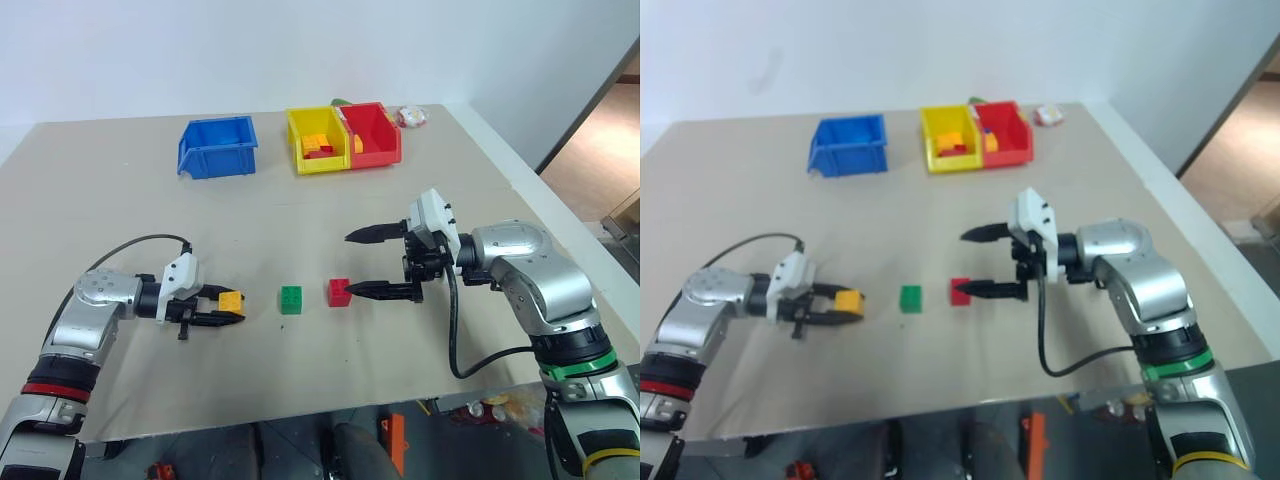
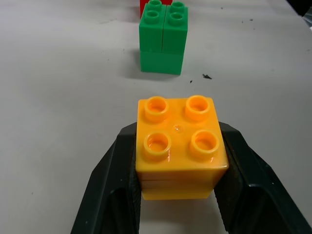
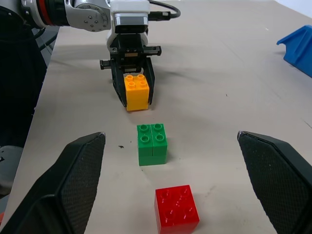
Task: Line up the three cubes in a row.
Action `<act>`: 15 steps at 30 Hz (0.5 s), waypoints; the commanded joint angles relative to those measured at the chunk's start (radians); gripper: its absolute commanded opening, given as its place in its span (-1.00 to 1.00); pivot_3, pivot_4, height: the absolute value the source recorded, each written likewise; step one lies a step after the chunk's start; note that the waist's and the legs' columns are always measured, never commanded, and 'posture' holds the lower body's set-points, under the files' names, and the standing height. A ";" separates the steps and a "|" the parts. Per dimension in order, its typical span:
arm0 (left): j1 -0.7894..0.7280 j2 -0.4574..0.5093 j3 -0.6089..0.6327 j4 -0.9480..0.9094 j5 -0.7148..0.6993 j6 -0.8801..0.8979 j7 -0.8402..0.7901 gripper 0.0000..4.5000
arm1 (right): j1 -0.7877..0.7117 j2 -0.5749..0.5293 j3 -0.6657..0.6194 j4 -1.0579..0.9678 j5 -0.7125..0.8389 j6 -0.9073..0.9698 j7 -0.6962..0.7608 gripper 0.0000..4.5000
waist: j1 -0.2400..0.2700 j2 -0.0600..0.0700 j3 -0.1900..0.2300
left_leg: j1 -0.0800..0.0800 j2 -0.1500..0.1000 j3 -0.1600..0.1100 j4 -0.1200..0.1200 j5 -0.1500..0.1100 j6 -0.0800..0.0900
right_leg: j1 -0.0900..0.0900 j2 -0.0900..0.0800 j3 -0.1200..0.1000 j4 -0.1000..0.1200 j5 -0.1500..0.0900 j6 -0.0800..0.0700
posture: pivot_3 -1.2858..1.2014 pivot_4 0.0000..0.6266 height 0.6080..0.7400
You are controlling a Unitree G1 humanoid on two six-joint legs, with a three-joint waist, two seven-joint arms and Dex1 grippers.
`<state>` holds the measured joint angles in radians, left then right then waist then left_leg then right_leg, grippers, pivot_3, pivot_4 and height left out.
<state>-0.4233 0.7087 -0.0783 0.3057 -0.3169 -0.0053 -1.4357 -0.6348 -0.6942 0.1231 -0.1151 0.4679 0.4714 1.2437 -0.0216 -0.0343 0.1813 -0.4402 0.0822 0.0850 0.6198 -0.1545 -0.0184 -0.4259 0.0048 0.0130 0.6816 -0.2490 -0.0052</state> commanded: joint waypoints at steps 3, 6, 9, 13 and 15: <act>-0.023 -0.026 0.002 0.015 0.021 -0.022 0.026 -0.40 | -0.018 -0.016 -0.034 -0.032 0.019 0.003 0.005 1.00 | 0.000 0.000 0.000 | 0.000 0.000 0.000 0.000 0.000 0.000 | 0.000 0.000 0.000 0.000 0.000 0.000 | 0.03 -0.52 1.00; -0.025 -0.033 -0.007 0.025 0.029 -0.025 0.017 -0.17 | -0.017 -0.015 -0.034 -0.034 0.019 0.007 0.004 1.00 | 0.000 0.000 0.000 | 0.000 0.000 0.000 0.000 0.000 0.000 | 0.000 0.001 0.000 0.000 0.000 0.000 | 0.03 -0.52 1.00; -0.025 -0.034 -0.019 0.026 0.043 -0.043 0.001 0.31 | -0.014 -0.012 -0.031 -0.039 0.020 0.010 0.000 1.00 | 0.000 0.000 0.000 | 0.000 0.000 0.000 0.000 0.000 0.000 | 0.000 0.001 0.000 0.001 0.000 0.000 | 0.03 -0.52 1.00; -0.029 -0.020 -0.011 0.038 0.052 -0.061 0.003 0.90 | -0.007 -0.010 -0.030 -0.046 0.023 0.013 -0.001 1.00 | 0.000 0.000 0.000 | 0.000 0.000 0.000 0.000 0.000 0.000 | 0.000 0.001 0.001 0.001 0.000 0.000 | 0.03 -0.52 1.00; -0.032 -0.005 -0.004 0.037 0.053 -0.066 -0.003 0.97 | -0.004 -0.009 -0.030 -0.048 0.025 0.015 -0.001 1.00 | 0.000 0.000 0.000 | 0.000 0.000 0.000 0.000 0.000 0.000 | 0.000 0.001 0.001 0.001 0.000 0.000 | 0.03 -0.52 1.00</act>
<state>-0.4365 0.6802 -0.1041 0.3450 -0.2636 -0.0521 -1.4281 -0.6347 -0.6956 0.1230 -0.1176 0.4705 0.4868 1.2416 -0.0219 -0.0343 0.1813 -0.4398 0.0825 0.0851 0.6200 -0.1545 -0.0184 -0.4259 0.0058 0.0138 0.6822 -0.2487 -0.0050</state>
